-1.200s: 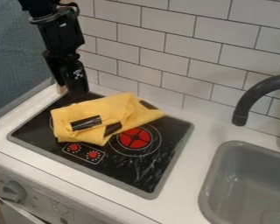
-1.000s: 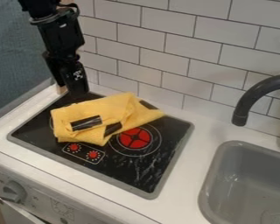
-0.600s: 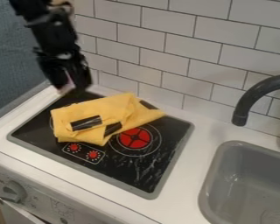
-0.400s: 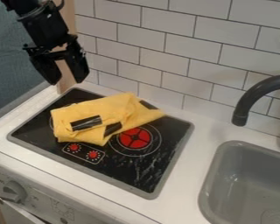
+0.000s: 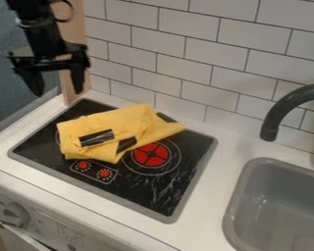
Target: Move the cloth from left to the right edge of the burner
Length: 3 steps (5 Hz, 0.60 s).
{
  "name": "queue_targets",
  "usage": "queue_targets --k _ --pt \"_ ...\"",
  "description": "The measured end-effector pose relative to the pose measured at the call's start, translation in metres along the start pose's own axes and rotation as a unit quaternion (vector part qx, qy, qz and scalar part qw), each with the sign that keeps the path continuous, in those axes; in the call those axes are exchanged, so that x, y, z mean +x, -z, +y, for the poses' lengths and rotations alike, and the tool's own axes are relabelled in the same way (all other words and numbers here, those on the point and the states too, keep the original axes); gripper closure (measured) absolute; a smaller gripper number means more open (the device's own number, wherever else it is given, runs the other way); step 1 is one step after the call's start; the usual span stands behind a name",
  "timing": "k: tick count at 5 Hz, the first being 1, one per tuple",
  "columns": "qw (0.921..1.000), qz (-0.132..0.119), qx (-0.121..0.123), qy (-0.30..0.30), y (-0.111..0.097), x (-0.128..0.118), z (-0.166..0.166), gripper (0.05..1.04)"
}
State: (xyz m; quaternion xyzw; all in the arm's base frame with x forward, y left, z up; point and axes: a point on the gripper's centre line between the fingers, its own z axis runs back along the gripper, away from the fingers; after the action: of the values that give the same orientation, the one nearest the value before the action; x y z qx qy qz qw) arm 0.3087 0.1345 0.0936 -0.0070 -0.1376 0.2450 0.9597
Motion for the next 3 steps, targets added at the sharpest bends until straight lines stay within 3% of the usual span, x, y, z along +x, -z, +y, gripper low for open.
queue_targets --k 1,3 --pt "0.9969 0.006 0.026 -0.074 0.002 -0.002 0.006 0.085" --pt "0.9877 0.053 0.021 -0.145 0.021 0.001 0.0 0.085"
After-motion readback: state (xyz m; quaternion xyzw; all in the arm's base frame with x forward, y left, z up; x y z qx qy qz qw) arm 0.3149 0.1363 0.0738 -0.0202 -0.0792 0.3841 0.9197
